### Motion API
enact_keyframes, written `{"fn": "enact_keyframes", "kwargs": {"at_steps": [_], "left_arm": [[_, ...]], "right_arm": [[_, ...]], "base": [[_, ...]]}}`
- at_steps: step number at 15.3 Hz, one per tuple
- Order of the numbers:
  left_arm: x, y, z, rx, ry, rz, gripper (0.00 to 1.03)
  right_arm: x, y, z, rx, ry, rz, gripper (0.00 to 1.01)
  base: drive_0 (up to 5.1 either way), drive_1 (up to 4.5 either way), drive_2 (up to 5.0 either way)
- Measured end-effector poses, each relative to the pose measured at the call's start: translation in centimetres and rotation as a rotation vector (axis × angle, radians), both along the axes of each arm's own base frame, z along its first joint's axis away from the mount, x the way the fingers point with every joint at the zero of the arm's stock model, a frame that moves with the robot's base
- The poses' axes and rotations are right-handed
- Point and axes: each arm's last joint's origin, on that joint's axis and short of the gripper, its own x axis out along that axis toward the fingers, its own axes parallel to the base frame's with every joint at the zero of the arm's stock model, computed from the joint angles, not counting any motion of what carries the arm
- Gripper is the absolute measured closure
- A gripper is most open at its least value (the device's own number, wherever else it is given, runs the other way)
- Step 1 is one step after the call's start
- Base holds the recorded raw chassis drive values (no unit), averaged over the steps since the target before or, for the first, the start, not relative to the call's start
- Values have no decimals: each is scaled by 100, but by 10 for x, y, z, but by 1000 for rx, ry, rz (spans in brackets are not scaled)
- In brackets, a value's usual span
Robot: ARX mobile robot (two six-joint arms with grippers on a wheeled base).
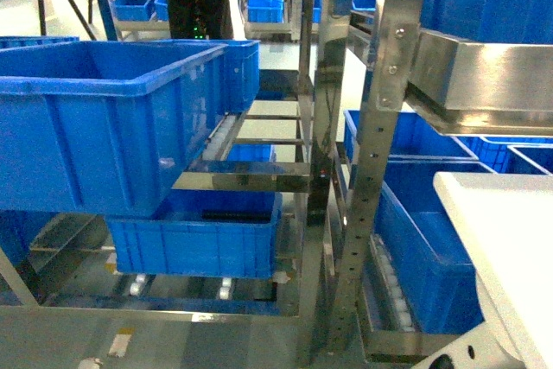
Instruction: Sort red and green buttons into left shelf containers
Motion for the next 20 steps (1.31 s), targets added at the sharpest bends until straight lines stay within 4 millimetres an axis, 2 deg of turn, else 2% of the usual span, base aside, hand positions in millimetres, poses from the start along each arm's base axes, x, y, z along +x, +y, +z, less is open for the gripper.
{"fn": "enact_keyframes", "kwargs": {"at_steps": [3, 6, 8, 13, 20], "left_arm": [[0, 2, -1, 2, 8, 22, 77], [-1, -4, 1, -2, -9, -28, 77], [0, 2, -2, 0, 13, 15, 77], [-1, 0, -1, 1, 1, 4, 77], [-1, 0, -1, 0, 1, 2, 77]], "right_arm": [[2, 1, -2, -1, 15, 14, 75], [0, 0, 0, 2, -3, -6, 75], [0, 0, 0, 1, 3, 4, 75], [0, 0, 0, 2, 0, 3, 75], [0, 0, 1, 2, -5, 3, 75]], "base": [[-457, 389, 125], [-457, 389, 125], [-235, 625, 241], [-235, 625, 241], [-463, 394, 54]]}}
